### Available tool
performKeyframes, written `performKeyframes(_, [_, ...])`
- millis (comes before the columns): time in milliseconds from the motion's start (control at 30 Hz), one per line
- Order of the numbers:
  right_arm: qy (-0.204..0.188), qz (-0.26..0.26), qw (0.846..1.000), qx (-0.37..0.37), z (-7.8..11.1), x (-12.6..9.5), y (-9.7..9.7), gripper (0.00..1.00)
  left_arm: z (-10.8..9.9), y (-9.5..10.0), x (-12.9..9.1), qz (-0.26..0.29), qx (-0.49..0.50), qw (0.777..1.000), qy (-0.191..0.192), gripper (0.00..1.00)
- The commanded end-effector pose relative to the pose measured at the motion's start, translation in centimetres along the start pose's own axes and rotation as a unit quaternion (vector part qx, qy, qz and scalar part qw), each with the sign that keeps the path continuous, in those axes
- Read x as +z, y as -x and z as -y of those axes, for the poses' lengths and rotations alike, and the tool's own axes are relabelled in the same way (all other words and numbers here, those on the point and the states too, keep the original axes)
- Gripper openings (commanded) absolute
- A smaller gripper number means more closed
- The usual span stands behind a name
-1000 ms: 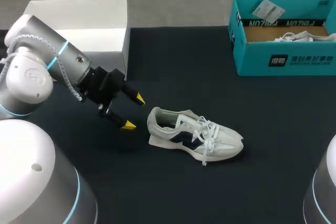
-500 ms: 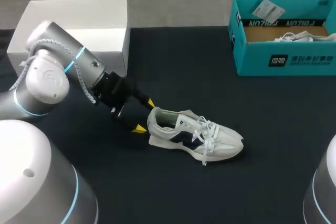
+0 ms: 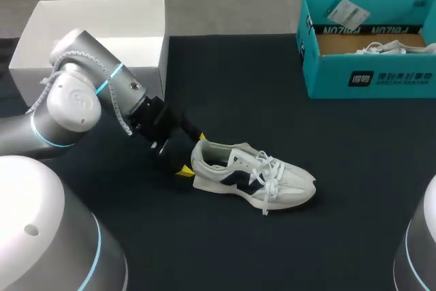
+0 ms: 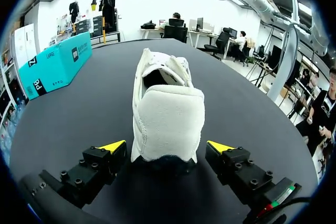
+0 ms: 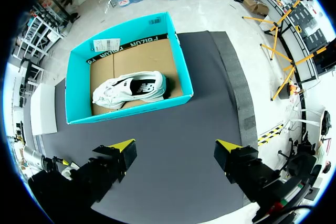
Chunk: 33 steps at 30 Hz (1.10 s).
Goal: Take the shoe out of the shoebox, open the shoe tongue, remove and reinsert the insole, then place the shoe into the shoebox
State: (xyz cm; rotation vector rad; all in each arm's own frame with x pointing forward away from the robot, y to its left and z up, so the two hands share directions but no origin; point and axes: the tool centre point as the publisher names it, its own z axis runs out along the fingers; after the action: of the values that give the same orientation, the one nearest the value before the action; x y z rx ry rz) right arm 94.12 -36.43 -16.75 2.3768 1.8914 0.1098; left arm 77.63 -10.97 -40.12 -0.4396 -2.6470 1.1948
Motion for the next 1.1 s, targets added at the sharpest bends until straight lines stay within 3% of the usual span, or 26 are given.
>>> performKeyframes(33, [0.001,0.0,1.0,0.0,0.1,0.0,0.0,1.0,-0.1,0.3,0.7,-0.007,0.001,1.0,0.0,1.0])
performKeyframes(500, [0.001,0.0,1.0,0.0,0.1,0.0,0.0,1.0,-0.3,0.4,2.9,-0.025,0.007,1.0,-0.002,1.0])
performKeyframes(700, [0.001,0.0,1.0,0.0,0.1,0.0,0.0,1.0,-0.2,0.2,3.2,-0.008,-0.004,1.0,-0.011,0.98])
performKeyframes(767, [0.001,0.0,1.0,0.0,0.1,0.0,0.0,1.0,-0.1,0.1,3.3,-0.004,-0.006,1.0,-0.013,0.79])
performKeyframes(833, [0.001,0.0,1.0,0.0,0.1,0.0,0.0,1.0,-0.2,0.1,3.5,-0.001,-0.007,1.0,-0.014,0.45])
performKeyframes(867, [0.001,0.0,1.0,0.0,0.1,0.0,0.0,1.0,-0.3,0.0,3.6,-0.001,-0.007,1.0,-0.014,0.34])
performKeyframes(933, [0.001,0.0,1.0,0.0,0.1,0.0,0.0,1.0,-0.3,0.0,3.7,0.001,-0.007,1.0,-0.014,0.2])
performKeyframes(967, [0.001,0.0,1.0,0.0,0.1,0.0,0.0,1.0,-0.2,0.0,3.7,0.002,-0.008,1.0,-0.015,0.0])
performKeyframes(1100, [0.001,0.0,1.0,0.0,0.1,0.0,0.0,1.0,0.0,-0.3,3.5,0.019,-0.01,1.0,-0.017,0.0])
